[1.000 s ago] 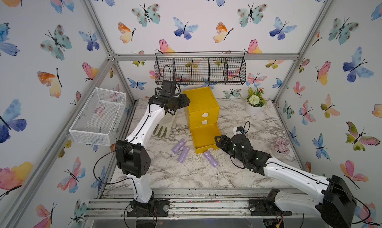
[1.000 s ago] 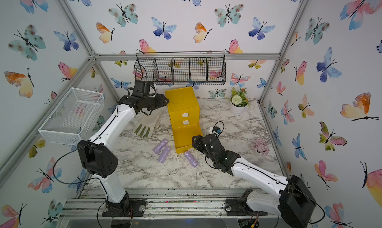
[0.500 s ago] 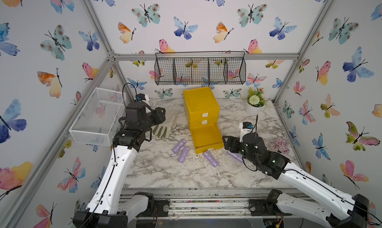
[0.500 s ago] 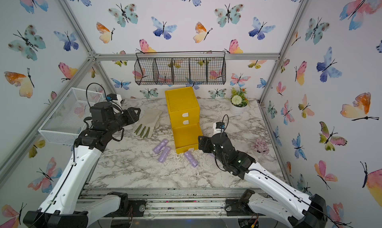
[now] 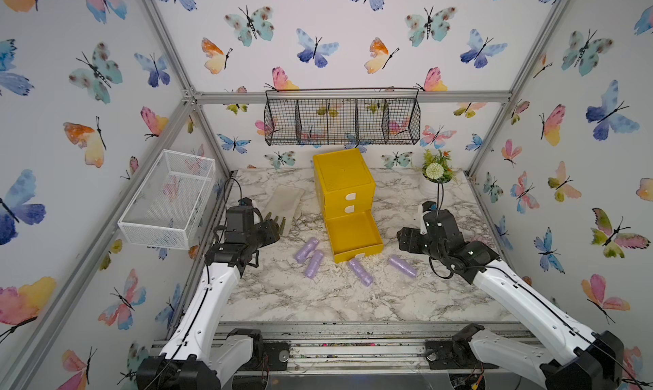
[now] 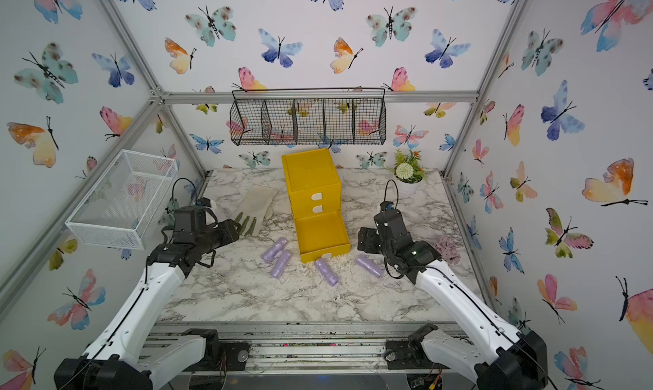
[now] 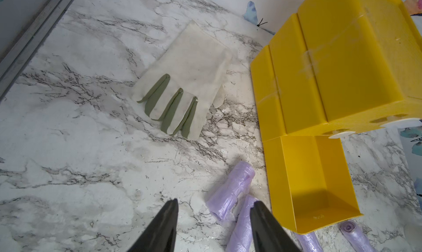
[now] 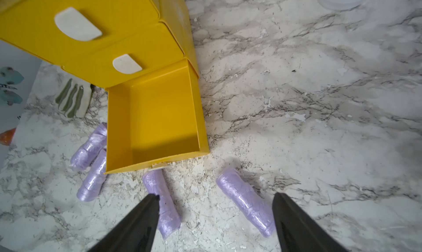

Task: Sort the rolls of trash bags by color and place them into the drawer
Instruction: Pick up the roll of trash bags from the center of the board.

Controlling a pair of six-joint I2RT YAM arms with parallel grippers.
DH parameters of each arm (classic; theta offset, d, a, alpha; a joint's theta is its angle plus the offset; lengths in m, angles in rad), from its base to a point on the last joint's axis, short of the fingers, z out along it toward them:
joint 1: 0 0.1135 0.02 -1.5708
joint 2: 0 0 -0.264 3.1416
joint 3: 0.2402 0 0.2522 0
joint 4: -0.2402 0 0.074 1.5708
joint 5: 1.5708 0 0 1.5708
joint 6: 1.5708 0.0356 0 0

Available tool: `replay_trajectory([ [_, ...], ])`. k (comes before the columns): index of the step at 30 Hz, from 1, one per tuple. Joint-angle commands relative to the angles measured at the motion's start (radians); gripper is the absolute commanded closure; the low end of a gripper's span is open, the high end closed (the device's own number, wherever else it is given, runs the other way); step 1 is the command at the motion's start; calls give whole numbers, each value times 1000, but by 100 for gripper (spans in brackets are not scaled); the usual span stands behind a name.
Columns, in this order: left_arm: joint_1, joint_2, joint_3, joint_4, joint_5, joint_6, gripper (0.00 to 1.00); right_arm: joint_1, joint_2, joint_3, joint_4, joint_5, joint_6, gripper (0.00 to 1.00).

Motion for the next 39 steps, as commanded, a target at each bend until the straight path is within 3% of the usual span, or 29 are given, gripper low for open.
replay_trajectory([
  [1, 17, 7, -20, 34, 51, 17, 45, -11, 66, 13, -88, -94, -74, 16],
  [11, 53, 48, 4, -8, 139, 24, 45, -77, 188, -67, -44, -163, -120, 16],
  [29, 65, 44, -2, -3, 145, 18, 45, -125, 328, -140, 9, -237, -168, 18],
  [39, 69, 45, -2, -4, 151, 18, 45, -125, 349, -146, 32, -265, -155, 35],
])
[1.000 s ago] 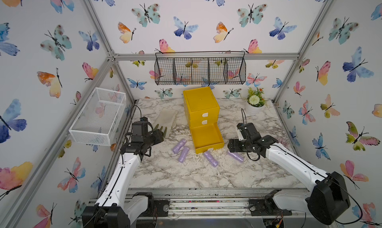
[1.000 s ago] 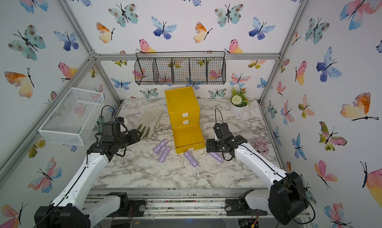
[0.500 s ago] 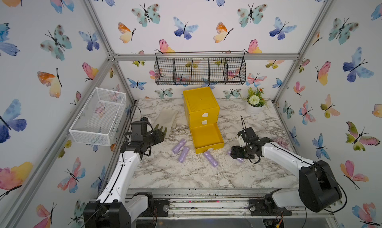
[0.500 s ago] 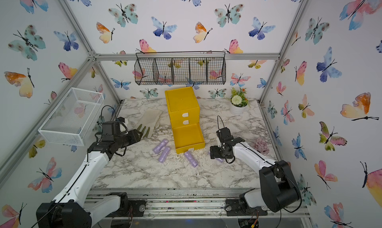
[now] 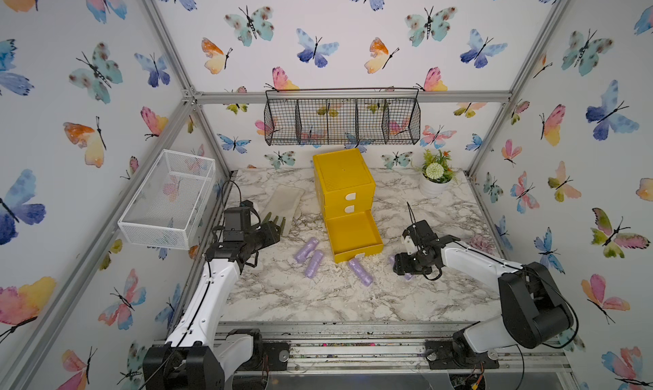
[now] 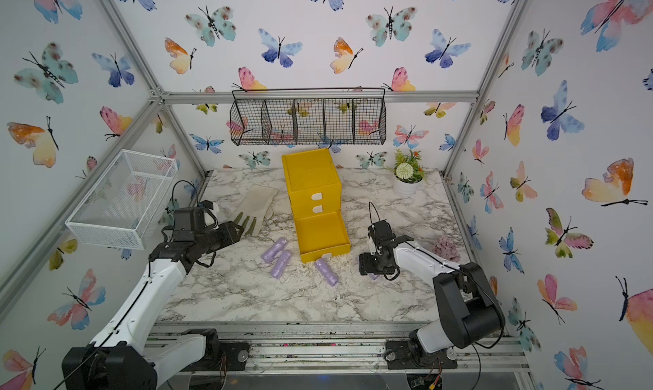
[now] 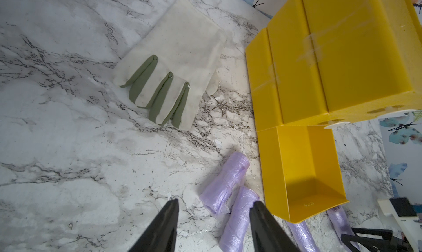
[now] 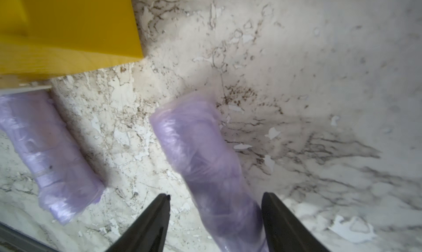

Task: Sort the rolls of trash bags by color and place them into the drawer
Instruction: Pick up the roll of trash bags from the center of the board.

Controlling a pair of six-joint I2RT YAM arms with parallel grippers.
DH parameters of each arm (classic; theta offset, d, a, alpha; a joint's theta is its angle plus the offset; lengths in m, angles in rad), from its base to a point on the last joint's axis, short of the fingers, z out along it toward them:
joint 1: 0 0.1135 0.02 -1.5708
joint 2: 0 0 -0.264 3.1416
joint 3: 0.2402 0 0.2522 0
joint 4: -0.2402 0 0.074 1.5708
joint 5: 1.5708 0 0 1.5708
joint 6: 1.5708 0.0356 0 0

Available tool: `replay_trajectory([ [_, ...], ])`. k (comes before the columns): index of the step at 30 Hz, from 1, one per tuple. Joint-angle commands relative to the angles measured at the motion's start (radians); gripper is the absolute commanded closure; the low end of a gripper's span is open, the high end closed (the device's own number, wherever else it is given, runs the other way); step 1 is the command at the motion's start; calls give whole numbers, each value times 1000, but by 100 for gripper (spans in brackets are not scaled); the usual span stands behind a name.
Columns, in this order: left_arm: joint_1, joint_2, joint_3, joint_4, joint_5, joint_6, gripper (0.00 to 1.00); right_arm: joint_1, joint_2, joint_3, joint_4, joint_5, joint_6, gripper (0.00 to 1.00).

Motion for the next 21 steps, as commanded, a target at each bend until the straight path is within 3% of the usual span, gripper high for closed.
replay_trajectory([
  [1, 11, -1, 7, -11, 18, 11, 45, -4, 11, -15, 12, -27, 6, 37],
  [8, 12, -5, 6, -11, 18, 9, 45, -4, 6, -19, 23, -56, 19, 52],
  [21, 11, -8, 3, -11, 15, 9, 45, -4, 14, -13, 30, -65, 20, 53],
])
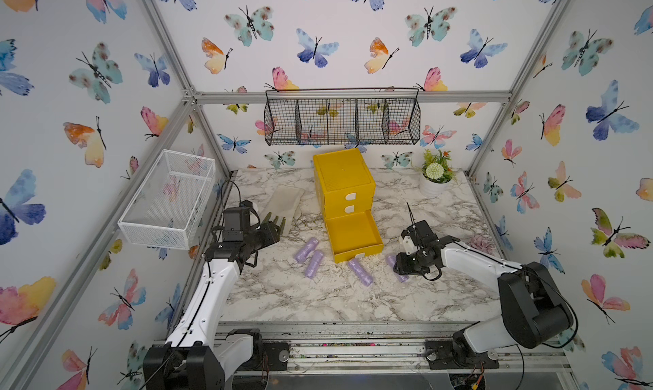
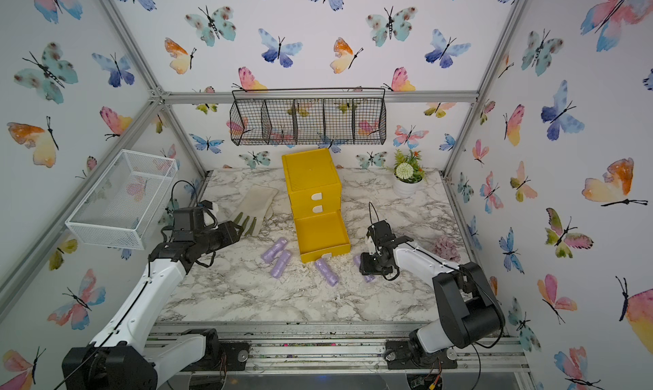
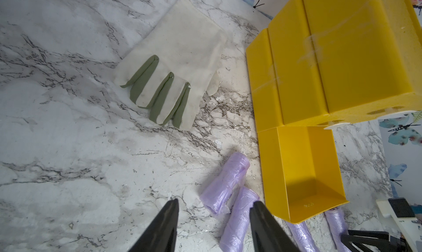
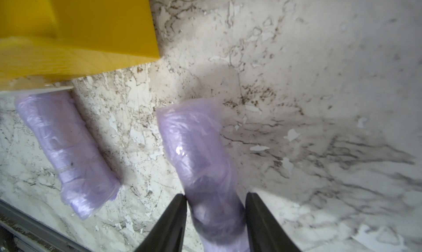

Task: Sort the rolls of trash bags by color and place them into the drawer
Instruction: Pick up the roll of trash bags from the center of the board.

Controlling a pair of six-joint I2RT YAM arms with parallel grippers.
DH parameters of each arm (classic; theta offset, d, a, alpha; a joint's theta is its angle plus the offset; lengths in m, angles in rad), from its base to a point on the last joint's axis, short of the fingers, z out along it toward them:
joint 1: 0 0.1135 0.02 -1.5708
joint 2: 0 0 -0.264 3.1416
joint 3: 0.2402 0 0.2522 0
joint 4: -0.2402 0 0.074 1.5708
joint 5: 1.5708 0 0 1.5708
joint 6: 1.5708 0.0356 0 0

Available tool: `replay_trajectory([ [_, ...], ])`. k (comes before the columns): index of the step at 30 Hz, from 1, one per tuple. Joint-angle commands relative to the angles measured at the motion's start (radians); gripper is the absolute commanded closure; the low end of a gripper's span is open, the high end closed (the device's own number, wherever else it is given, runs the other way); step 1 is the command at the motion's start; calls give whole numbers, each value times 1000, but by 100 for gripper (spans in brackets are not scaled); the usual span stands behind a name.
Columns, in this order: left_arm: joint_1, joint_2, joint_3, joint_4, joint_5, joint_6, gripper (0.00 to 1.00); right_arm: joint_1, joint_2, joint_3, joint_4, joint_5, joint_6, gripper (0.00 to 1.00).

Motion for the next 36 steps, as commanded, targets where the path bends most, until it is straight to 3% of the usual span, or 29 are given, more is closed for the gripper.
replay_trajectory([
  [1, 6, -8, 3, -10, 12, 8, 45, -5, 15, -6, 7, -15, 3, 53],
  [9, 8, -1, 3, -11, 16, 7, 45, -5, 27, -15, 20, -30, 8, 50],
  [16, 8, -5, 1, -11, 15, 7, 45, -4, 16, -4, 26, -40, 26, 65],
  [23, 7, -6, 1, -11, 16, 7, 46, -4, -99, 69, -33, -18, 61, 73],
  [28, 8, -8, 3, -11, 18, 7, 46, -4, -187, 139, -80, 5, 88, 74],
  [36, 10, -18, 0, -11, 13, 7, 46, -4, -289, 208, -66, -59, 149, 75],
])
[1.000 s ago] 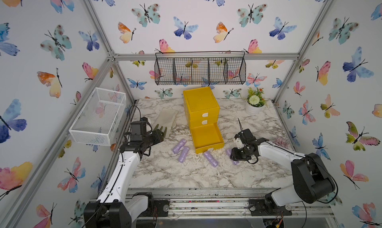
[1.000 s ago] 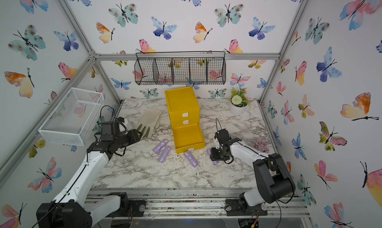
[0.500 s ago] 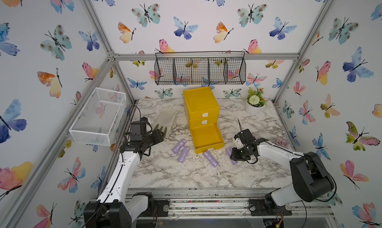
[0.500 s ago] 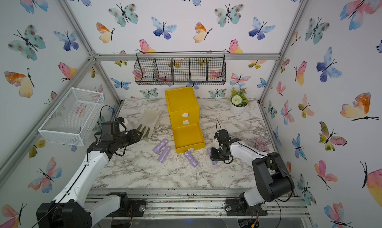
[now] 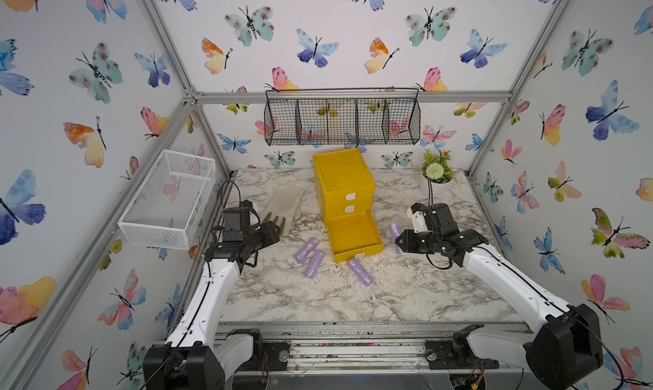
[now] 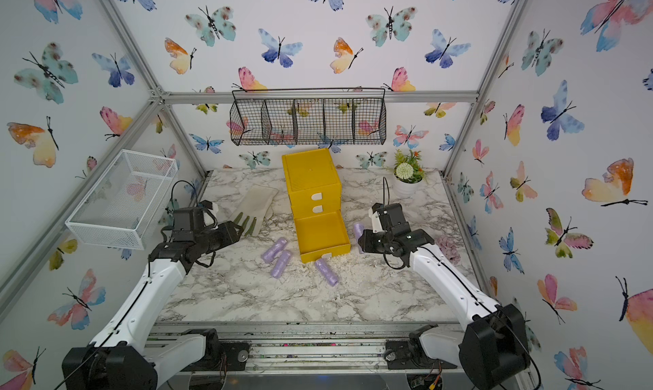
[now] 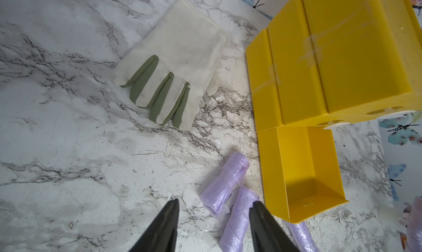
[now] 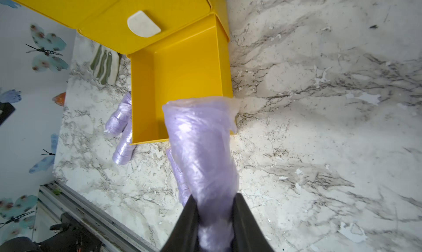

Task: Sort the rolls of trash bags by color and place them into the drawer
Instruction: Pick up the roll of trash bags from the center of the board, then place the roll of trash bags in the drawer.

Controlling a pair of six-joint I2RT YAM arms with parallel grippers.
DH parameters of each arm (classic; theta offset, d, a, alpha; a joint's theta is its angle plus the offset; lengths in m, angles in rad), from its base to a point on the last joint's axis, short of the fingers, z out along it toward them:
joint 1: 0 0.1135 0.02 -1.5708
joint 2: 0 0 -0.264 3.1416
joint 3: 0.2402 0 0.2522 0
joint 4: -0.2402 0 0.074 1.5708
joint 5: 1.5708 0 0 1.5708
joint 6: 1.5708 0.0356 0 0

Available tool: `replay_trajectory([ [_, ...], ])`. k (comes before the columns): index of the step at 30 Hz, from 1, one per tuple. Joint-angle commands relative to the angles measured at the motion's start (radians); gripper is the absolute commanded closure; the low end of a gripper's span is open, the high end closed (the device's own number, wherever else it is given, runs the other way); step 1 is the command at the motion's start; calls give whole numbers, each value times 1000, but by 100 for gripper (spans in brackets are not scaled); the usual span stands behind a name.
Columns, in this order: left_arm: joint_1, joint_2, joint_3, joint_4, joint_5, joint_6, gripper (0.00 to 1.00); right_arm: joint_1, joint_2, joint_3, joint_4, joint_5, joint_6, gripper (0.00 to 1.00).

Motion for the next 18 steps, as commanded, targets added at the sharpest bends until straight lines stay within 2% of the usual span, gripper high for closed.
replay_trajectory([
  [1, 9, -18, 0, -10, 11, 7, 46, -4, -20, 36, -24, -47, 44, 75],
  [6, 10, -24, 0, -10, 11, 8, 46, -3, -23, 55, 17, -123, 112, 74],
  [13, 10, -25, 0, -10, 13, 7, 46, -1, 31, 10, 189, -280, 240, 76],
  [18, 11, -26, 0, -10, 15, 7, 46, 24, 78, -4, 276, -304, 305, 76],
])
